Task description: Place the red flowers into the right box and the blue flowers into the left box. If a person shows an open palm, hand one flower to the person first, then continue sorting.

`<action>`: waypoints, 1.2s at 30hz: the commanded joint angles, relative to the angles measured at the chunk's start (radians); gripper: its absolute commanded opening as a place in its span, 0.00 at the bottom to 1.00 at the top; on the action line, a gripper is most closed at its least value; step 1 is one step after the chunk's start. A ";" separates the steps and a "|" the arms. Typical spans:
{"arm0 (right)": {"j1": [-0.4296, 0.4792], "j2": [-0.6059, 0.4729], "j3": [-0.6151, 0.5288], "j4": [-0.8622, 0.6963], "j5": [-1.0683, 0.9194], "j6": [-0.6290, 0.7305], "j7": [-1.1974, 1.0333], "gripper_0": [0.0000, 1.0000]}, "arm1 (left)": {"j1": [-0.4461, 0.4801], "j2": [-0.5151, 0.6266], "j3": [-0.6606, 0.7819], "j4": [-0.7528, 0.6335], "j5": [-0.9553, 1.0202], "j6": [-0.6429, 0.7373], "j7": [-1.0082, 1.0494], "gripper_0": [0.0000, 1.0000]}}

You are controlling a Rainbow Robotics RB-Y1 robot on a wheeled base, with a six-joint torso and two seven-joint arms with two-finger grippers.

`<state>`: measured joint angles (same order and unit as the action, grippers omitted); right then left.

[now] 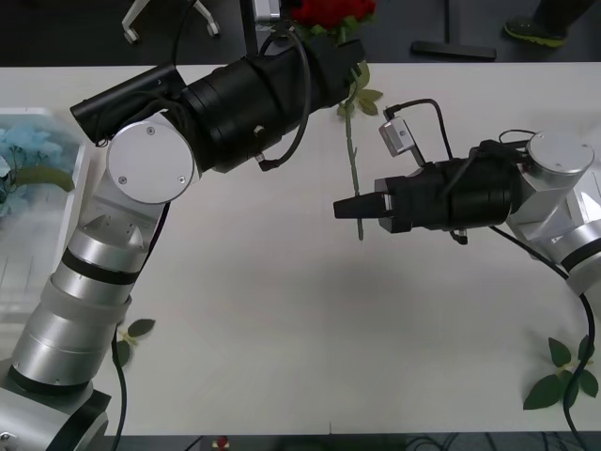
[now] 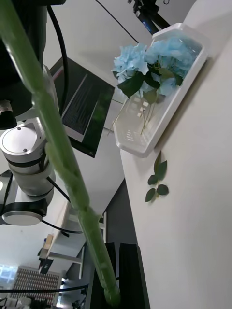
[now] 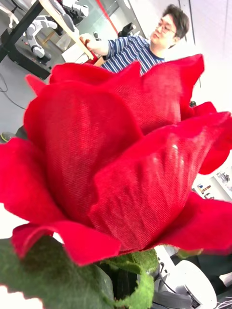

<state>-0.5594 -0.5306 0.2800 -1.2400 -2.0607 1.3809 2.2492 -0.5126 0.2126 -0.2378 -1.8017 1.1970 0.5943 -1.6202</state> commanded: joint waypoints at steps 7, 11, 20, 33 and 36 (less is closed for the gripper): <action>-0.001 0.003 -0.015 -0.035 -0.003 0.003 -0.039 0.00 | -0.024 0.011 -0.015 -0.018 -0.002 -0.007 0.029 1.00; 0.001 0.000 -0.013 -0.035 -0.003 0.003 -0.039 0.00 | -0.023 0.037 -0.015 -0.019 0.021 0.010 0.022 1.00; 0.001 -0.017 -0.015 -0.035 -0.001 0.003 -0.039 0.00 | 0.006 0.160 0.114 -0.100 0.092 0.297 0.014 1.00; -0.028 -0.219 -0.125 -0.035 0.071 -0.003 -0.045 0.00 | 0.032 0.347 0.368 -0.130 0.294 0.696 -0.162 1.00; -0.028 -0.313 -0.156 -0.035 0.108 -0.019 -0.053 0.00 | 0.037 0.379 0.385 -0.130 0.305 0.730 -0.237 1.00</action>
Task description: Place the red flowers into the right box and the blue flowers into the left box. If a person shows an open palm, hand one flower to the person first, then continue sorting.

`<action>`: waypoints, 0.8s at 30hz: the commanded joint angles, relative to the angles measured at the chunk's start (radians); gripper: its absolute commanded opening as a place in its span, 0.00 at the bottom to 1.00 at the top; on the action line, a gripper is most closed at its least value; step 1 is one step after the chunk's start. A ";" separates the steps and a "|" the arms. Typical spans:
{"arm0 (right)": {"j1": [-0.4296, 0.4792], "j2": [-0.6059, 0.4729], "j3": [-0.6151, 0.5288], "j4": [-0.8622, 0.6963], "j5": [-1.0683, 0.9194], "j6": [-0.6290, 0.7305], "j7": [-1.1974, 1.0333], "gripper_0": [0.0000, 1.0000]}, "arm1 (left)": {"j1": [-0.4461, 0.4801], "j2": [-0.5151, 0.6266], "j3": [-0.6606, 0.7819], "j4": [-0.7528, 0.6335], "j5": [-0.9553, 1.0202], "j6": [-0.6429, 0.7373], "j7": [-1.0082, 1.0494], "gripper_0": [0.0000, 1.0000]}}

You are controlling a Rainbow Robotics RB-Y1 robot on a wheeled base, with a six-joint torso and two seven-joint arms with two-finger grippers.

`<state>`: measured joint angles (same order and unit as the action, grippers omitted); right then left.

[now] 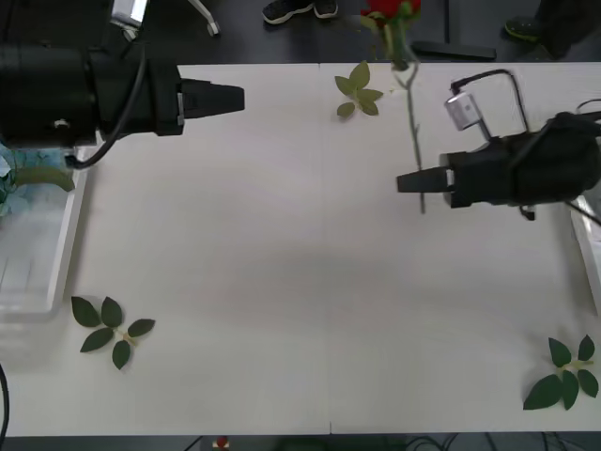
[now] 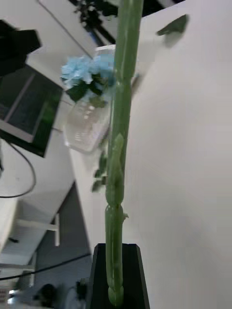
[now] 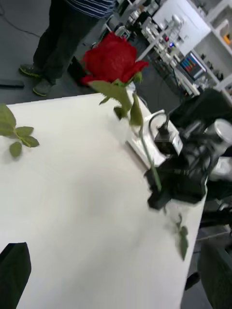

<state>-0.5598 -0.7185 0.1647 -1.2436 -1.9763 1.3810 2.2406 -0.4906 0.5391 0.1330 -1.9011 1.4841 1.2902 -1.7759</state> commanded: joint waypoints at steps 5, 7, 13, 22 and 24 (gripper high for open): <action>0.006 -0.337 -0.051 -0.031 0.085 -0.054 -0.061 0.00 | 0.038 0.096 0.014 -0.030 0.033 0.027 -0.269 1.00; 0.032 -0.415 -0.054 -0.019 0.096 -0.066 -0.070 0.00 | 0.047 0.105 0.011 -0.030 0.042 0.020 -0.344 1.00; 0.113 -0.579 -0.076 0.056 0.146 -0.080 -0.073 0.00 | 0.070 0.139 0.007 -0.030 0.077 0.017 -0.487 1.00; 0.190 -0.664 -0.132 0.154 0.326 -0.118 -0.070 0.00 | 0.072 0.156 0.013 -0.030 0.102 0.043 -0.542 1.00; 0.189 -0.665 -0.132 0.179 0.425 -0.161 -0.065 0.00 | 0.070 0.156 0.020 -0.030 0.093 0.070 -0.542 1.00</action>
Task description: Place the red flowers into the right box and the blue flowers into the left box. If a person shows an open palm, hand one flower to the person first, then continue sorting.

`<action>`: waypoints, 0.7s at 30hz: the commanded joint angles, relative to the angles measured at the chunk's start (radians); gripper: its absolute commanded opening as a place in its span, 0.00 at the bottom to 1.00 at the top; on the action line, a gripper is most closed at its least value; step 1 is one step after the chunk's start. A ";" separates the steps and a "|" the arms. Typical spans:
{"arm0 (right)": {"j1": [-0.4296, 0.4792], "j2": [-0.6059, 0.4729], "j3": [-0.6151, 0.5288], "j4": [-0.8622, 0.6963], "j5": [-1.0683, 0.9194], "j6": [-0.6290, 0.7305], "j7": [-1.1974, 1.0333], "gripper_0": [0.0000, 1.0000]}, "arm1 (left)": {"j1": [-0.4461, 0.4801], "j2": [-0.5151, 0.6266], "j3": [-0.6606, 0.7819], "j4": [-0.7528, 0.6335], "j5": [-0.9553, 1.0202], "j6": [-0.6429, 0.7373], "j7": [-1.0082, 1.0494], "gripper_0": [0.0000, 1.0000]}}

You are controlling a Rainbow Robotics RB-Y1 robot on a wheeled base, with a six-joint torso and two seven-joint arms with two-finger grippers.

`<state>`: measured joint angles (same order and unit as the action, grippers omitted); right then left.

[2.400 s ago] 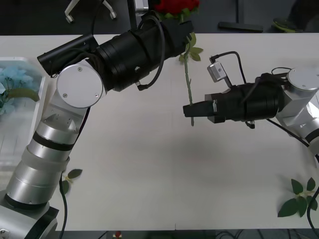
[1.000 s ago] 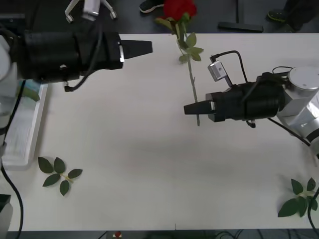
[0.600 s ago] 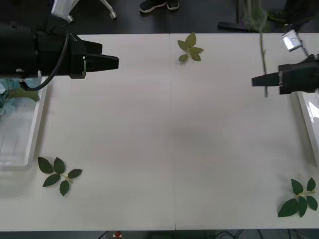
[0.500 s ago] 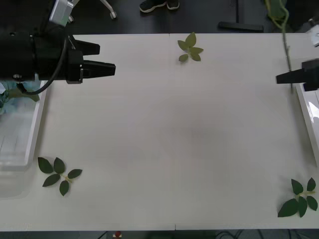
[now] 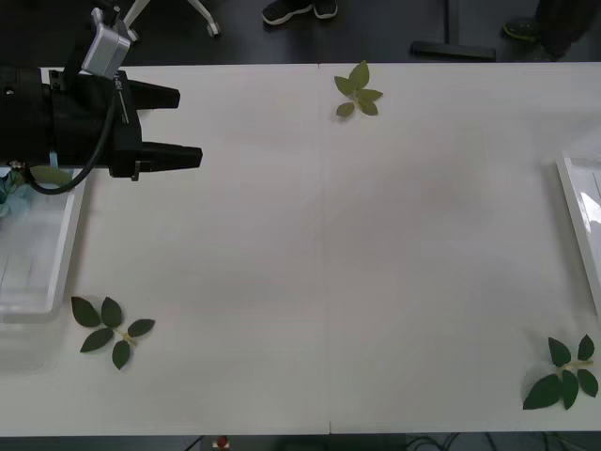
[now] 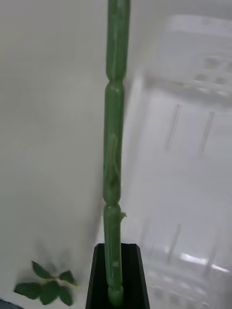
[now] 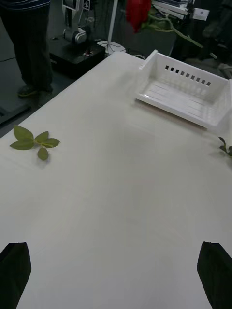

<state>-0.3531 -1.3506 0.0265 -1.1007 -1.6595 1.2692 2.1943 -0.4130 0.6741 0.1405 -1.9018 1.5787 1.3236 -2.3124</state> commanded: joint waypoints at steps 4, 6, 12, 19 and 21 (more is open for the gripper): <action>-0.014 -0.028 0.018 0.045 0.225 -0.096 -0.025 0.00 | -0.016 0.013 0.037 -0.030 -0.012 0.098 -0.004 1.00; -0.004 -0.022 0.018 0.048 0.270 -0.109 -0.028 0.00 | -0.026 0.009 0.048 -0.030 -0.022 0.128 0.001 1.00; 0.048 -0.021 0.018 0.048 0.382 -0.149 -0.030 0.00 | -0.041 -0.008 0.064 -0.028 -0.045 0.167 0.015 1.00; 0.108 -0.009 0.021 0.048 0.503 -0.214 -0.034 0.00 | -0.075 -0.082 0.088 -0.023 -0.123 0.215 0.033 1.00; 0.120 0.007 0.021 0.048 0.547 -0.232 -0.038 0.00 | -0.075 -0.085 0.088 -0.023 -0.128 0.212 0.036 1.00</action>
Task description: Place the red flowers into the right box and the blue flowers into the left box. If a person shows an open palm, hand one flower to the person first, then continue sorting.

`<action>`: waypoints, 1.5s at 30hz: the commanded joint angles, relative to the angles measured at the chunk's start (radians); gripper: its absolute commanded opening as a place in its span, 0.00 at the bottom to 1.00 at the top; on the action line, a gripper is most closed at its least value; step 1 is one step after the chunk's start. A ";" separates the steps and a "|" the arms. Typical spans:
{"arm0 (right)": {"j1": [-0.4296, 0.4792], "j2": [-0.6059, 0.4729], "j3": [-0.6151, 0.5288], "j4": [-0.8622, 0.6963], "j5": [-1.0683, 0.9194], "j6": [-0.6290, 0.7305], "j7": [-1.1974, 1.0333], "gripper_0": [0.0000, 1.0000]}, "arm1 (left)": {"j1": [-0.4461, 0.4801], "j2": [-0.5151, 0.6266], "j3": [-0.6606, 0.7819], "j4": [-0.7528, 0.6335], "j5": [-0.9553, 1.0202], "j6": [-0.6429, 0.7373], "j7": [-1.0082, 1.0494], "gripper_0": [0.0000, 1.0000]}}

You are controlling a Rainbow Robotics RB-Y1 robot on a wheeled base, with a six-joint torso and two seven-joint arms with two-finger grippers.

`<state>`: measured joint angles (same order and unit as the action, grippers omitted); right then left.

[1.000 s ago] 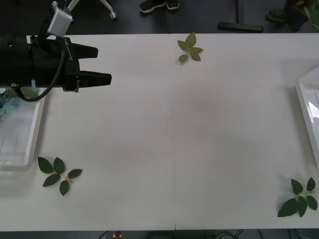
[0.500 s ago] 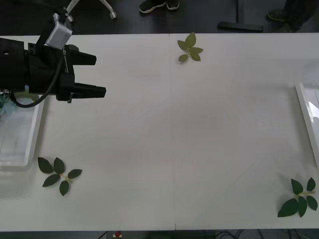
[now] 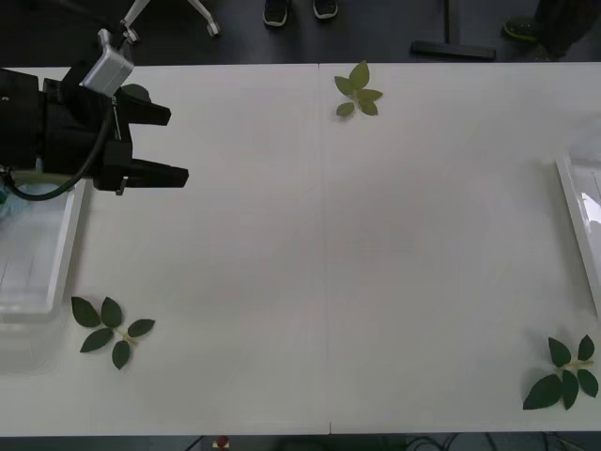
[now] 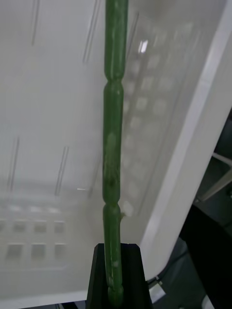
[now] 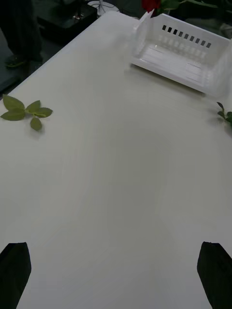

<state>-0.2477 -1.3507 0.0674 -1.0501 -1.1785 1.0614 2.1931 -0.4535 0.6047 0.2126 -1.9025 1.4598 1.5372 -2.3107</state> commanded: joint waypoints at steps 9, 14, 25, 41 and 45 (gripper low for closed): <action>0.025 0.108 -0.018 0.045 0.226 -0.133 -0.055 0.00 | -0.030 -0.014 0.014 -0.023 -0.002 0.001 0.033 1.00; 0.025 0.136 0.000 0.056 0.296 -0.172 -0.069 0.00 | -0.030 -0.014 0.014 -0.024 0.008 0.001 0.017 1.00; 0.021 0.150 0.035 0.064 0.292 -0.212 -0.085 0.52 | -0.030 -0.014 0.014 -0.023 0.086 0.026 -0.003 1.00; 0.002 0.150 -0.032 0.001 0.082 -0.070 -0.032 0.94 | -0.030 -0.008 0.014 -0.023 0.073 0.046 -0.009 1.00; -0.054 0.150 -0.080 -0.025 -0.012 0.086 -0.009 0.94 | -0.028 -0.008 0.014 -0.023 0.073 0.049 -0.007 1.00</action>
<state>-0.2279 -1.1889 0.0167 -1.0568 -1.1488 1.1003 2.1465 -0.4652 0.5743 0.2203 -1.9025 1.5342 1.5833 -2.3049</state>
